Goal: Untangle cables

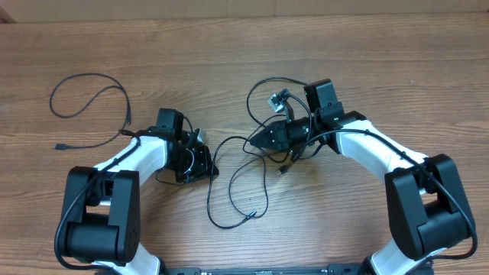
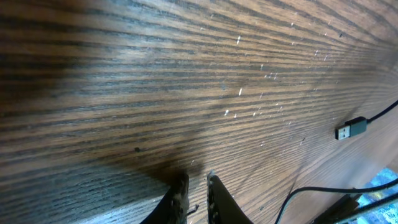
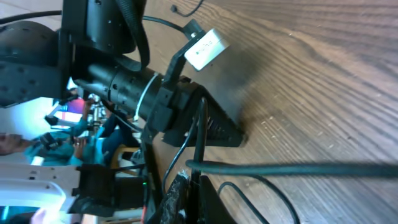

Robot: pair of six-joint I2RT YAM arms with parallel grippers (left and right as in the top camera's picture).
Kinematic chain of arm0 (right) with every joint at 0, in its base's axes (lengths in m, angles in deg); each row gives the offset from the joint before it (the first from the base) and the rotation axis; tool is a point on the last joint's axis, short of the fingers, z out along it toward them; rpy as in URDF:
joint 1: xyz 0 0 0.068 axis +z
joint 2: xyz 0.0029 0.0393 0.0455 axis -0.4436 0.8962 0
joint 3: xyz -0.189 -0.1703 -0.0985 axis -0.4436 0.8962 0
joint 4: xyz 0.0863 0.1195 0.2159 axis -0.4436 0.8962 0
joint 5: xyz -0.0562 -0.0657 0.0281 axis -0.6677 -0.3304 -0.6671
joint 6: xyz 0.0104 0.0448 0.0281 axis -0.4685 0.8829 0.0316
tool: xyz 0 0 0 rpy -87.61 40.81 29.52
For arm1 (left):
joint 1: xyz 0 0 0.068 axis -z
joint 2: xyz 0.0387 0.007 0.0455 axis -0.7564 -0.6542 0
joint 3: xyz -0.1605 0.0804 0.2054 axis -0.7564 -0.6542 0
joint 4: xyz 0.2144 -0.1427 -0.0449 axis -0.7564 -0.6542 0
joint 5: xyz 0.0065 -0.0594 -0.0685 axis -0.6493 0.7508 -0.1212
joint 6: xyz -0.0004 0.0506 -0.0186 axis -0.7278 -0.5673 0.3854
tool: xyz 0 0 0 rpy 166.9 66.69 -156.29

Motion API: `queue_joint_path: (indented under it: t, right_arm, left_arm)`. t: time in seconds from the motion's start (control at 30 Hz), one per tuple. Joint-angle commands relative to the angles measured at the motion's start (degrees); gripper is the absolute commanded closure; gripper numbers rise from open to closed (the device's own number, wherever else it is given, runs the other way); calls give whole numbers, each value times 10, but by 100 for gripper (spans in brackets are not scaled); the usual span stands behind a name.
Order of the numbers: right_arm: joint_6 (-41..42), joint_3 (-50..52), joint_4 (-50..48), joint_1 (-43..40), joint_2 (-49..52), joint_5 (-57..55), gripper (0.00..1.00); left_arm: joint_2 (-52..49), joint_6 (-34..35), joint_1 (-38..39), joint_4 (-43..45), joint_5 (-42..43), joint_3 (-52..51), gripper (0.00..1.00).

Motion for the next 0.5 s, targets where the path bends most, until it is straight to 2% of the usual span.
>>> queue_joint_path:
  t: [0.0,0.2,0.23,0.27,0.3,0.37,0.47]
  right_arm:
    - [15,-14,3,-3,-12,-13,96]
    - [15,-13,63,-3,-12,-137,93]
    - [15,-13,69,-3,-12,-148,86]
    - [15,-13,75,-3,-12,-157,72]
    - [15,-13,80,-3,-12,-169,65]
    - [14,-13,89,-3,-12,-192,43]
    - [15,-13,97,-3,-12,-233,40]
  left_arm:
    - [-14,2,1,-4,-63,-16,86]
    - [-14,2,1,-4,-63,-16,86]
    - [-14,2,1,-3,-63,-16,86]
    - [-13,2,1,-3,-63,-16,86]
    - [-14,2,1,-3,-63,-16,86]
    - [-13,2,1,-3,-63,-16,86]
    - [-13,2,1,-4,-63,-16,86]
